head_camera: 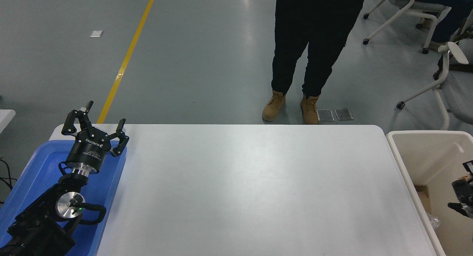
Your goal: Pick up paper ball place in dustbin
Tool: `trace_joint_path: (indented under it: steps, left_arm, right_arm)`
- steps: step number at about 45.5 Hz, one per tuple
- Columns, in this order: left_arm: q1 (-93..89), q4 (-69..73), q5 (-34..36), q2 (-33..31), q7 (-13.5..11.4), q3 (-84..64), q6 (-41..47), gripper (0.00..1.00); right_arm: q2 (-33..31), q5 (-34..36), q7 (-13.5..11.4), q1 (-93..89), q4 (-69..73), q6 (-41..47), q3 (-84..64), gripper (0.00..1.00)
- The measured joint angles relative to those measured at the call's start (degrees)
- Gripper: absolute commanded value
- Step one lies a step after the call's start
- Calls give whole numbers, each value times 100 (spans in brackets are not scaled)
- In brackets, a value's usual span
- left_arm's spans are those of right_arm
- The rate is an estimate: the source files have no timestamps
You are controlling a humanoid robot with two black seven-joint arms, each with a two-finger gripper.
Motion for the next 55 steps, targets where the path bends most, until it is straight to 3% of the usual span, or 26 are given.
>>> trace_joint_path:
  steps: [6, 7, 30, 55]
  left_arm:
    - [0, -1, 0, 1, 0, -2, 0, 98]
    - [0, -1, 0, 1, 0, -3, 0, 98]
    - [0, -2, 3, -2, 0, -3, -5, 98]
    - [0, -3, -1, -3, 0, 0, -2, 98]
  right_arm:
    - [16, 4, 0, -27, -6, -24, 6, 96]
    - [18, 5, 0, -32, -8, -29, 6, 100]
    - [-19, 7, 1, -74, 54, -91, -227, 100]
    - [-85, 8, 45, 622, 496, -64, -1986, 100]
